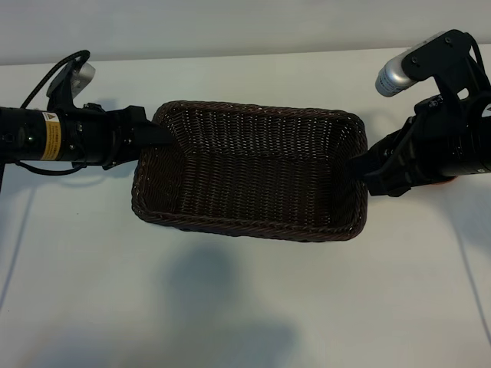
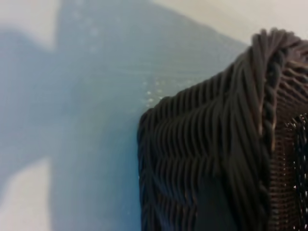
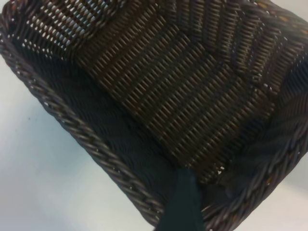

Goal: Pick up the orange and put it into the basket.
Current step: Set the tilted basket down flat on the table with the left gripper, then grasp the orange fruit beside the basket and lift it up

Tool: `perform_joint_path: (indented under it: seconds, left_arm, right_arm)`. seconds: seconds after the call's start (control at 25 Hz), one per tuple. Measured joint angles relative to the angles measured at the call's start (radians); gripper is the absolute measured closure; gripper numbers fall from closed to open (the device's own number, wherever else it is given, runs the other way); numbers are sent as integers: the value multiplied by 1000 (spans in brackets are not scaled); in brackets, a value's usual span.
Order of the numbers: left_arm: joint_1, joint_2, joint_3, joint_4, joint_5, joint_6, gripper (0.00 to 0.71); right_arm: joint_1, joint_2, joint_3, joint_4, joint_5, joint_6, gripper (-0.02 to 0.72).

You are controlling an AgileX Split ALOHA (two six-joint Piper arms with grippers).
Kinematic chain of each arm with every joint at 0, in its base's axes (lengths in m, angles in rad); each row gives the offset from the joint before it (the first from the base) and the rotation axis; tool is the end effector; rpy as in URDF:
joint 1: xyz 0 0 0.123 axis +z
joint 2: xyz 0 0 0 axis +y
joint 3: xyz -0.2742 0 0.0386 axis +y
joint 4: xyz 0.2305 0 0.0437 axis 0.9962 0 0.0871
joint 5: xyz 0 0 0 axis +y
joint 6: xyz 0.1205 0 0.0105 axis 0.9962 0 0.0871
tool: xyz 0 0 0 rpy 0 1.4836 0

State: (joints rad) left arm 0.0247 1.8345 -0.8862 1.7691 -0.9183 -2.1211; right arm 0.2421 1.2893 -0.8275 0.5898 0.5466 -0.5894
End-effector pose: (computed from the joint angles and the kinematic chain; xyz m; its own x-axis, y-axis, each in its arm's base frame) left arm 0.3144 -0.0865 0.1478 -0.9483 -0.1668 -0.2701 0.1146 0.6134 -0.7814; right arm 0.2477 0.0972 0.2471 -0.6938 -0.2403 -0.6789 -0.4659 0.8686 0.1687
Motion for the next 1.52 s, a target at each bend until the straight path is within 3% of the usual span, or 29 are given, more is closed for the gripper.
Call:
perform_joint_path:
  seconds: [0.2,0.48,0.72,1.2,1.52]
  left_arm:
    - [10,-49,0,9,-2,0,194]
    - [99,-206,0,12,-18,0,194]
    - [101,-346,-7,12,-22,0,194]
    - [101,-664,-38,12,102,0,200]
    - [101,-869,-38,12,262,28,202]
  right_arm:
    - [0,0,0,0,1,-1,109]
    - [0,0,0,0,2,-1,109]
    - [0,0,0,0,3,-1,109]
    - [0,0,0,0,4,-2,109]
    - [0,0,0,0,9,-2,109]
